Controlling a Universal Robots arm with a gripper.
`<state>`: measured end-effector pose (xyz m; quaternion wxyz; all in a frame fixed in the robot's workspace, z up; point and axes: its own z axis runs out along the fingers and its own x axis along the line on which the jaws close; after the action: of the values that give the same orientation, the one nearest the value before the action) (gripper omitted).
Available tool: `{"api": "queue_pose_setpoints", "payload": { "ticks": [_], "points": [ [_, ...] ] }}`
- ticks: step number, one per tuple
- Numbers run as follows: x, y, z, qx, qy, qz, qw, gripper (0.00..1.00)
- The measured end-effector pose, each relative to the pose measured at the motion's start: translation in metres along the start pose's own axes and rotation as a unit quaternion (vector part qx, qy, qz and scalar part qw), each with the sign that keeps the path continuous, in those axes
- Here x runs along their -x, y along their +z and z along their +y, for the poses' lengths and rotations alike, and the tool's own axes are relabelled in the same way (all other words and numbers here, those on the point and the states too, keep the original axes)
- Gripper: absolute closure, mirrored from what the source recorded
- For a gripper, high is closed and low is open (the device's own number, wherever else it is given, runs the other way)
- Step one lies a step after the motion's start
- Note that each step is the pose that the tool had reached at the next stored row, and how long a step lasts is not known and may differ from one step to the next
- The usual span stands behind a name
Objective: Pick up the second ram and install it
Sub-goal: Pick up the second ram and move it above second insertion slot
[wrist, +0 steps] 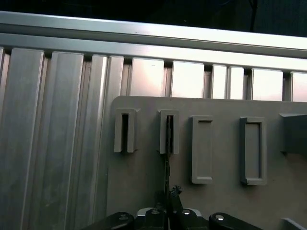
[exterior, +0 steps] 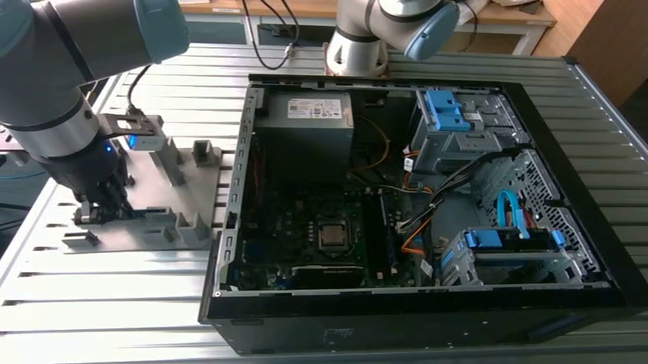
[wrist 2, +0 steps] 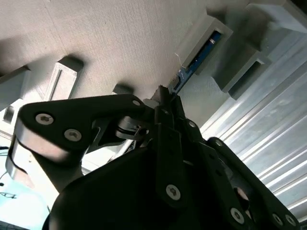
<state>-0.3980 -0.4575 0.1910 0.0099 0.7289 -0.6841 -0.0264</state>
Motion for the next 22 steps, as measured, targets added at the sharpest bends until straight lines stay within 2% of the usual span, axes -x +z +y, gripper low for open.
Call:
{"api": "queue_pose_setpoints", "payload": {
  "ticks": [1, 3, 19, 22],
  "points": [
    [0.0000, 0.0000, 0.0000, 0.0000, 0.000, 0.0000, 1.0000, 0.83],
    [0.0000, 0.0000, 0.0000, 0.0000, 0.000, -0.0001, 1.0000, 0.86],
    [0.0000, 0.0000, 0.0000, -0.0001, 0.000, -0.0005, 1.0000, 0.86],
    [0.0000, -0.0021, 0.0002, 0.0001, 0.000, -0.0004, 1.0000, 0.86]
  ]
}}
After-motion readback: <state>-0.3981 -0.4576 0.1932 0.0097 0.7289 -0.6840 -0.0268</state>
